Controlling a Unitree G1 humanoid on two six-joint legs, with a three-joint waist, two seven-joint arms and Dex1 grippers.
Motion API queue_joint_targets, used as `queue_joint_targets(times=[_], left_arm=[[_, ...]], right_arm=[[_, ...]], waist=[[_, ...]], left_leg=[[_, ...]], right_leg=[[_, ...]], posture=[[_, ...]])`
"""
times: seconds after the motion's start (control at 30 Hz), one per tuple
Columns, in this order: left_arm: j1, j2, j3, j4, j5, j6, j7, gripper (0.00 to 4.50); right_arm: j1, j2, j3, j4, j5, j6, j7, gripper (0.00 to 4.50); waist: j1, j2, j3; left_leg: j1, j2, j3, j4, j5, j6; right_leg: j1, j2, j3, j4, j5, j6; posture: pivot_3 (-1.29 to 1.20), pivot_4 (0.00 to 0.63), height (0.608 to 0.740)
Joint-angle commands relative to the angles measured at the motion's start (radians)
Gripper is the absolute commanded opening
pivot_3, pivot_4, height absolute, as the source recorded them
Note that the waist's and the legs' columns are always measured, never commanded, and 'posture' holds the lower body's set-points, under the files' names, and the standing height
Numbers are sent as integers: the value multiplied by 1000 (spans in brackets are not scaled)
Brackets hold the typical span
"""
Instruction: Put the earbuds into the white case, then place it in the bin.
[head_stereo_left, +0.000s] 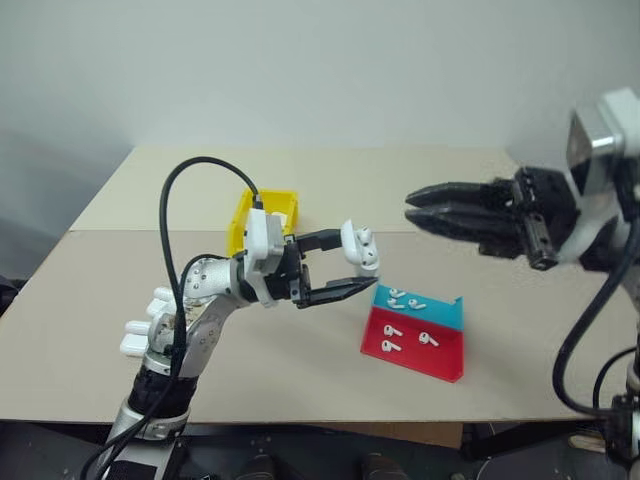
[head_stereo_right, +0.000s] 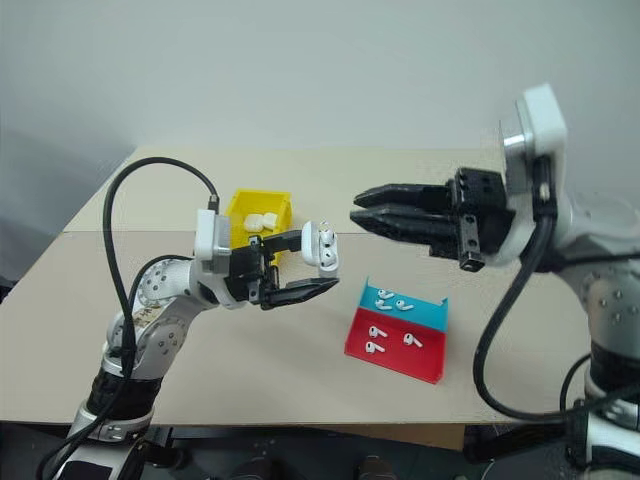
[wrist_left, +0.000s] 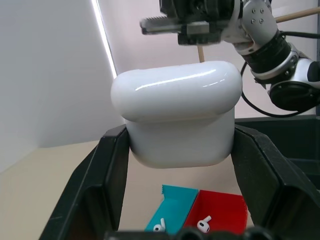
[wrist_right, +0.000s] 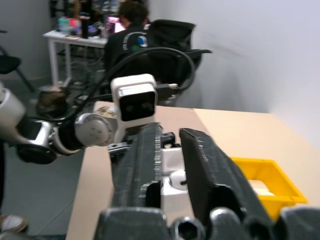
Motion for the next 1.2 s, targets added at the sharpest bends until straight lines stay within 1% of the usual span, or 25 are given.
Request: queue_joint_targets(times=[0.03,0.13,0.27,0.43,0.53,0.73,0.9,1.1,1.2], left_arm=[[-42,-14,-11,10,18,-32,-13,2783],[-66,-31,-27,35,42,-26,-5,2783],[-82,-45,-44,59,69,-47,-18,2783],[-86,-45,-45,72,79,-65,-28,2783],[-82,-46,-44,72,85,-75,-32,2783],[-78,-41,-36,67,87,-80,-39,2783],[-75,-40,-31,66,85,-82,-41,2783],[-82,-48,-30,81,88,-90,-37,2783],[-85,-49,-27,86,91,-93,-37,2783]], right_arm=[[-121,2,73,60,-55,3,75,32],[-224,40,164,133,-141,-17,118,32],[-311,92,265,175,-246,-39,181,32],[-333,110,309,194,-331,-63,237,32],[-322,103,340,182,-393,-88,267,32],[-273,72,350,165,-478,-142,316,32],[-241,40,336,157,-506,-169,337,32],[-227,14,311,143,-511,-170,341,32],[-232,32,257,151,-466,-165,326,32]], waist=[[1,0,0],[1,0,0],[1,0,0],[4,0,0],[5,0,0],[4,0,0],[4,0,0],[3,0,0],[3,0,0]], left_leg=[[0,0,0,0,0,0],[-1,0,0,0,0,0],[-1,0,0,0,0,0],[-2,0,0,0,0,0],[-2,0,0,0,0,0],[-2,0,0,0,0,0],[-1,0,0,0,0,0],[-1,0,1,0,0,0],[-1,0,0,0,0,0]], right_leg=[[0,0,0,0,0,0],[-1,0,0,0,0,0],[-1,0,0,0,0,0],[-2,0,0,0,0,0],[-2,0,0,0,0,0],[-2,0,0,0,0,0],[-2,0,0,0,0,0],[-2,0,0,0,0,0],[-2,1,0,0,0,0]], posture=[[0,150,740],[0,150,740],[0,150,740],[0,150,740],[0,150,740],[0,150,740],[0,150,740],[0,150,740],[0,150,740]])
